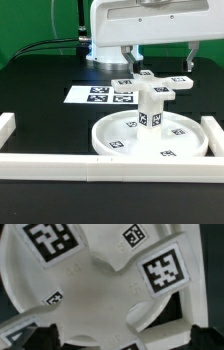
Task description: Assemble round table
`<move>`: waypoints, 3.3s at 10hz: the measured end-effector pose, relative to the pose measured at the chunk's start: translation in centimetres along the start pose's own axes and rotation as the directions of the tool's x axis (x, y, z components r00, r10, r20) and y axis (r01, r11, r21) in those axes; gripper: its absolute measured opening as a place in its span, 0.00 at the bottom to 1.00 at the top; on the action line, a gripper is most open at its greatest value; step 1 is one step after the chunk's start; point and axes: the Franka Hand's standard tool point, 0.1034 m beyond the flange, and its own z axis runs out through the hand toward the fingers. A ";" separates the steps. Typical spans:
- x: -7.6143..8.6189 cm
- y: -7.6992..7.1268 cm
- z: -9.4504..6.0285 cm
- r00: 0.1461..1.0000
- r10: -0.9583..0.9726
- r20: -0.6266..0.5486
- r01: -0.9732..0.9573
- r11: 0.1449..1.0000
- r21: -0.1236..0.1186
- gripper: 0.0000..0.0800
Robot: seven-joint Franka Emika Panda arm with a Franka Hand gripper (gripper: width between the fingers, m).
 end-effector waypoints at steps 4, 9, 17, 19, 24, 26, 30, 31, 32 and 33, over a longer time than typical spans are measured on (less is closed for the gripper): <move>0.0 1.1 0.2 0.863 -0.503 0.041 0.503 0.864 0.009 0.81; 0.0 1.4 0.5 0.632 -0.774 0.049 0.774 0.633 0.016 0.81; -0.2 1.4 1.6 0.244 -0.966 0.081 0.969 0.245 0.000 0.81; -0.2 1.5 1.6 0.281 -0.956 0.081 0.959 0.282 -0.003 0.81; -0.4 1.7 2.5 0.301 -0.949 0.090 0.953 0.303 0.008 0.81; -0.5 1.6 2.4 0.286 -0.954 0.090 0.958 0.288 0.012 0.79; -0.4 2.3 2.4 0.310 -0.946 0.093 0.950 0.313 0.017 0.55; -0.4 2.3 2.4 0.347 -0.933 0.094 0.937 0.349 0.014 0.55; -0.4 2.3 2.4 0.457 -0.885 0.094 0.888 0.459 0.004 0.55; -0.4 2.2 2.4 0.569 -0.817 0.093 0.821 0.571 -0.009 0.55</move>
Offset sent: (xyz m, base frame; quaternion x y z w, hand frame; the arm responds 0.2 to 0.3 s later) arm 0.0045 0.0034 -0.0047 0.0772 -0.0290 -0.2671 0.9601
